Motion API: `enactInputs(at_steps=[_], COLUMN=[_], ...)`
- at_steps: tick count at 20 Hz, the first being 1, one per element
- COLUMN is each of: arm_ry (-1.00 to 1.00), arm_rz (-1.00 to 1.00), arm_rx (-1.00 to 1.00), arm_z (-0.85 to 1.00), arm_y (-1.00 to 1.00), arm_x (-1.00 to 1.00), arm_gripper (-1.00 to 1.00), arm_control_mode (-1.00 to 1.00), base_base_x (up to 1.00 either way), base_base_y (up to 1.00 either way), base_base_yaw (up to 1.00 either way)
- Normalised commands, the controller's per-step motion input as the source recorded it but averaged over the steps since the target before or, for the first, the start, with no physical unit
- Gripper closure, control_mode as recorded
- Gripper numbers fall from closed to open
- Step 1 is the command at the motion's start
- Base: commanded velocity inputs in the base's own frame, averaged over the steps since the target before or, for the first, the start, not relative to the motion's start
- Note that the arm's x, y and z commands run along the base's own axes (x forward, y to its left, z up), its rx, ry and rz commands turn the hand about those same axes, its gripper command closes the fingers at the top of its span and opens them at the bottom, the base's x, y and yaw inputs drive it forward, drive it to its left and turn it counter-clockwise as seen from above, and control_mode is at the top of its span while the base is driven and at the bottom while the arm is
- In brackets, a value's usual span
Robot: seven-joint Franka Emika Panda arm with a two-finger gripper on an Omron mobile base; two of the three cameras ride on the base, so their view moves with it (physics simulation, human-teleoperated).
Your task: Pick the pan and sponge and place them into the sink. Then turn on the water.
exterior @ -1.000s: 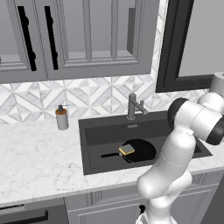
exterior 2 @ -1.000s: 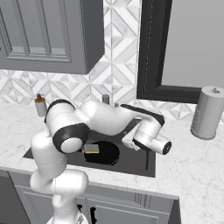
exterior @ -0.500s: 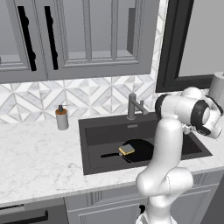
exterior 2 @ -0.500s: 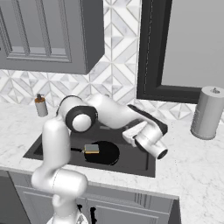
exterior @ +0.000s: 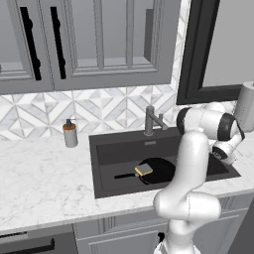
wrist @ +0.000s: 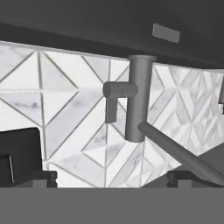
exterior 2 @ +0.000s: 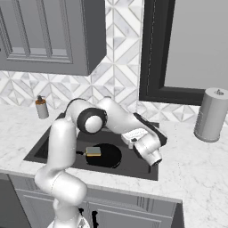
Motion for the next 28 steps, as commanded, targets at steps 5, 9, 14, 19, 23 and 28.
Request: enactInputs(at_steps=[5,9,14,19,23,28], arm_ry=[0.00,0.00,-0.01,-0.02,-0.02,0.04], arm_rz=[-0.14,-0.14,-0.08,-0.03,0.00,0.06], arm_rx=[0.03,0.00,0.01,0.03,0.03,0.00], arm_z=[0.00,0.00,0.00,0.05,0.08,0.00], arm_y=[0.41,0.31,0.29,0.12,0.03,0.01], arm_x=[0.24,0.41,0.07,0.05,0.01,0.04], arm_gripper=[-1.00,-1.00,-1.00,-1.00,-1.00,-1.00], arm_control_mode=[-1.00,-1.00,-1.00,-1.00,-1.00,-1.00], base_base_x=[0.00,0.00,0.00,0.00,0.00,0.00], base_base_y=[0.00,0.00,0.00,0.00,0.00,0.00], base_base_yaw=[0.00,0.00,0.00,0.00,0.00,0.00])
